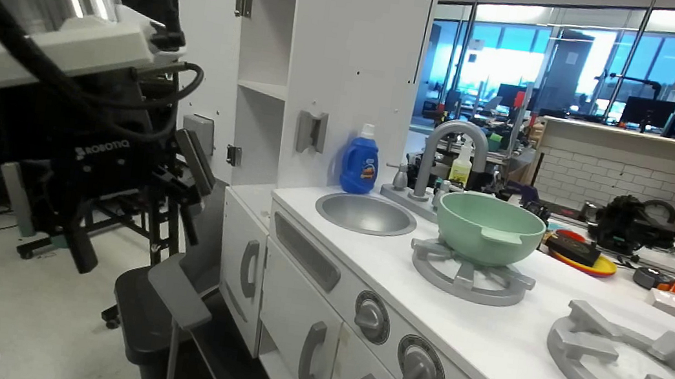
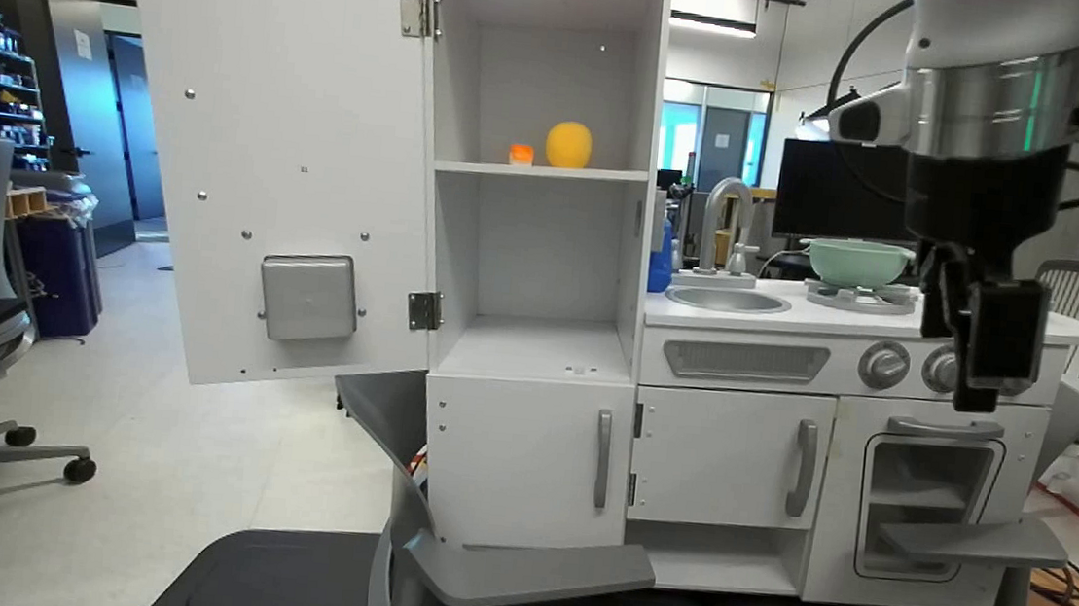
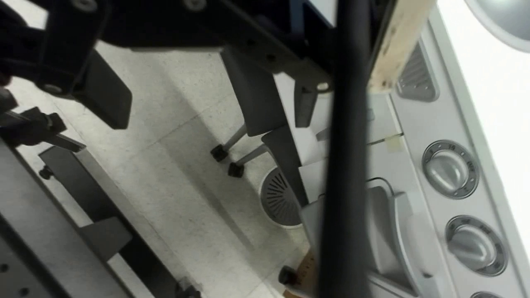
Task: Put the orange sponge and green plushie in the top compartment of the cabinet under the sink, then close the cabinet door
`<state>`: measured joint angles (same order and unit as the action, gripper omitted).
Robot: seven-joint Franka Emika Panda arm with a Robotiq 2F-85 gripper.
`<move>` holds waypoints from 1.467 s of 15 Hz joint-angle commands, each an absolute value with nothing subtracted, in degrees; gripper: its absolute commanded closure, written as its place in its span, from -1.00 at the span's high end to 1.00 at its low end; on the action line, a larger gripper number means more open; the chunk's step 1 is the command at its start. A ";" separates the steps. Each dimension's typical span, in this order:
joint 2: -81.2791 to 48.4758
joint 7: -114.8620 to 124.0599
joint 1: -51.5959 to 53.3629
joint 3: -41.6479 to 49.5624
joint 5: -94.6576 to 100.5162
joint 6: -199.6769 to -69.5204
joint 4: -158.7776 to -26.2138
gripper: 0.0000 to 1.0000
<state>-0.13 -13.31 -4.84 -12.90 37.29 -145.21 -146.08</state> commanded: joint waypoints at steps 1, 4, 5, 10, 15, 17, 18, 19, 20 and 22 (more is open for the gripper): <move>6.03 -18.64 -0.71 -9.37 21.58 -145.18 -151.60 1.00; 12.65 -23.83 6.09 -4.55 7.27 -139.98 -153.45 1.00; 15.93 -25.84 7.94 -3.24 2.59 -137.23 -153.95 1.00; 30.50 -26.16 10.96 -3.21 -4.99 -116.55 -150.12 1.00; 42.12 -18.04 12.25 -5.31 -3.98 -96.43 -141.05 1.00; 42.05 -14.11 12.31 -6.68 -3.86 -91.78 -135.49 1.00; 41.69 -12.52 12.02 -7.27 -3.76 -90.58 -133.63 1.00; 41.56 -11.64 11.49 -7.27 -3.32 -90.68 -133.34 1.00; 40.21 -9.61 11.43 -8.52 -3.25 -89.89 -130.68 1.00; 42.57 -10.64 12.18 -7.73 -3.21 -91.67 -133.23 1.00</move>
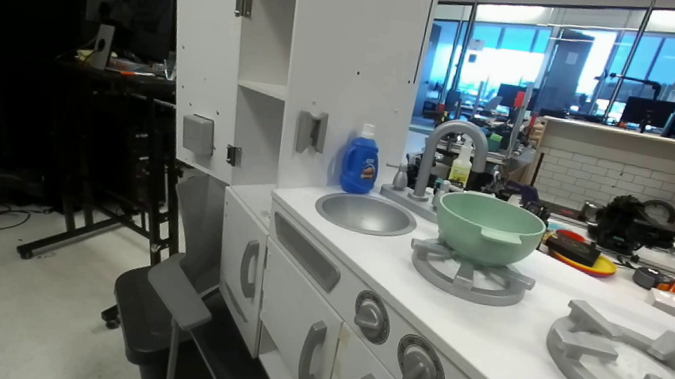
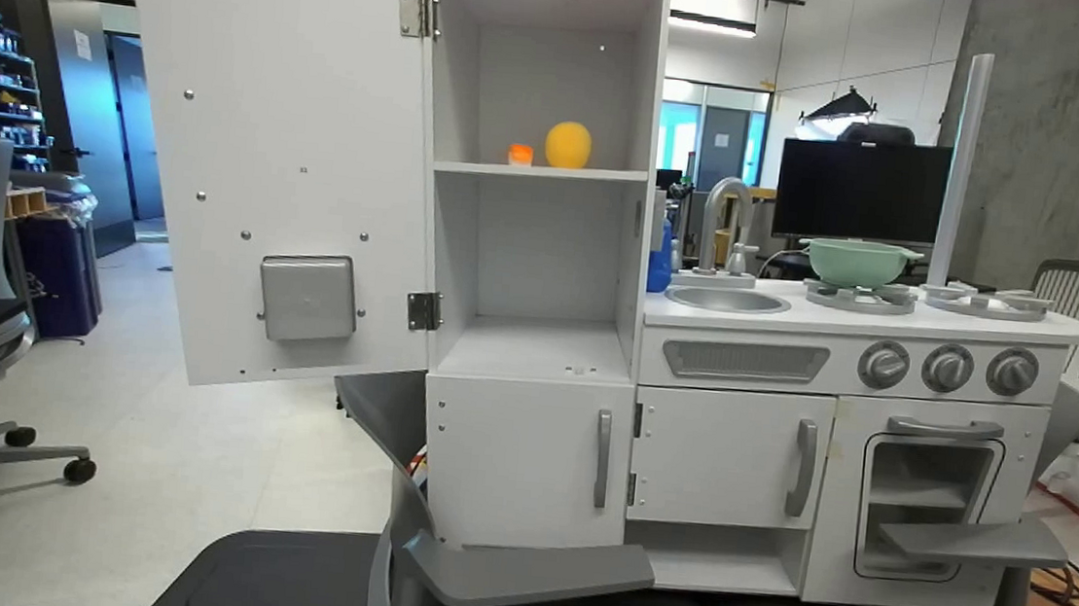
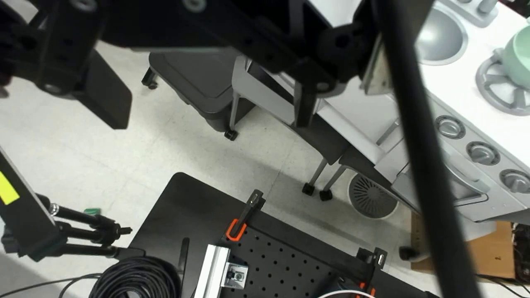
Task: Put the orange sponge and green plushie in the top compartment of the cabinet under the sink, then close the cabinet door
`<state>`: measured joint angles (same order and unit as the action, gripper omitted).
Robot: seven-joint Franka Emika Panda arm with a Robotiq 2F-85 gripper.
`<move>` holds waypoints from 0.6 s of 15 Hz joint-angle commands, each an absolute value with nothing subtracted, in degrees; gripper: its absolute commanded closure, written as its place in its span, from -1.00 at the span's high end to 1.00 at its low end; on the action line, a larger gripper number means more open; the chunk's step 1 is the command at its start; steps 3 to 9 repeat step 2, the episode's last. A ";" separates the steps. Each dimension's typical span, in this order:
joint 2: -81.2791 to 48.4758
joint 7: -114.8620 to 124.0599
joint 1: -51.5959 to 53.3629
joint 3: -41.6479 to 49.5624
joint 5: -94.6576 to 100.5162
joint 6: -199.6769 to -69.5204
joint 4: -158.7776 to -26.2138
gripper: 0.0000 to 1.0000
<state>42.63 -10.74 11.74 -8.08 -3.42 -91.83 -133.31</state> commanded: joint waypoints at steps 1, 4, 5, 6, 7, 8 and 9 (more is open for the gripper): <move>42.08 -10.17 12.22 -8.04 -3.22 -91.77 -132.63 1.00; 41.98 -10.17 12.23 -8.06 -3.21 -91.77 -132.76 1.00; 41.98 -10.17 12.23 -8.06 -3.21 -91.77 -132.76 1.00; 41.98 -10.17 12.23 -8.06 -3.21 -91.77 -132.76 1.00; 41.98 -10.17 12.23 -8.06 -3.21 -91.77 -132.76 1.00; 41.98 -10.17 12.23 -8.06 -3.21 -91.77 -132.76 1.00; 41.98 -10.17 12.23 -8.06 -3.21 -91.77 -132.76 1.00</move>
